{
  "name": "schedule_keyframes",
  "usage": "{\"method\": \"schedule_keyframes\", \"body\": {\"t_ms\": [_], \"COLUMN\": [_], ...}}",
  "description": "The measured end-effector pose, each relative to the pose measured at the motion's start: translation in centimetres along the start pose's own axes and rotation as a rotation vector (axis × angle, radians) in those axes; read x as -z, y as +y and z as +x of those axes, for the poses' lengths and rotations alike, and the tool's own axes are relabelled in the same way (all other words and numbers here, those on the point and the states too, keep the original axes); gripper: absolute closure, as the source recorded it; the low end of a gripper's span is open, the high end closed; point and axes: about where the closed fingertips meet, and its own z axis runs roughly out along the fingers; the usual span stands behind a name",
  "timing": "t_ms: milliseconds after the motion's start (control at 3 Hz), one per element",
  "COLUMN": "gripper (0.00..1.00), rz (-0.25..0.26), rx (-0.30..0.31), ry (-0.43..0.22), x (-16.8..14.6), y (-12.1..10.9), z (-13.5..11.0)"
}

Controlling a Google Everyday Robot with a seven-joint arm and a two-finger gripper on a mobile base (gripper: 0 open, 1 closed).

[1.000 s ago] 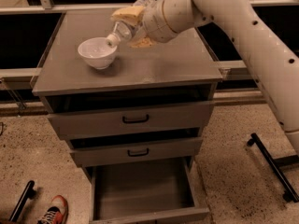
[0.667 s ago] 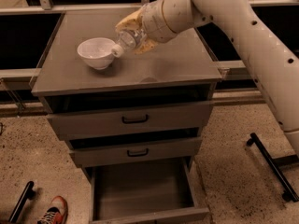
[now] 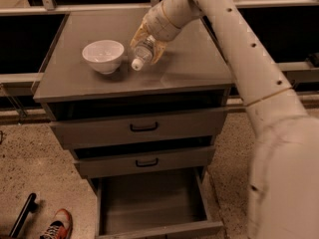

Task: Pick blue plastic bottle from bottom drawer and place on counter

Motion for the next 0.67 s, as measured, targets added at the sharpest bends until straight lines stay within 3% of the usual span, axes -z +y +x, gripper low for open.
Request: {"method": "schedule_keyframes", "body": {"t_ms": [333, 667], "gripper": [1.00, 0.82], "rz": [-0.128, -0.142], "rx": [0.028, 0.032], "ry": [-0.068, -0.072], "x": [-4.70, -5.09], "y": [1.77, 1.41], "z": [1.91, 2.25]}}
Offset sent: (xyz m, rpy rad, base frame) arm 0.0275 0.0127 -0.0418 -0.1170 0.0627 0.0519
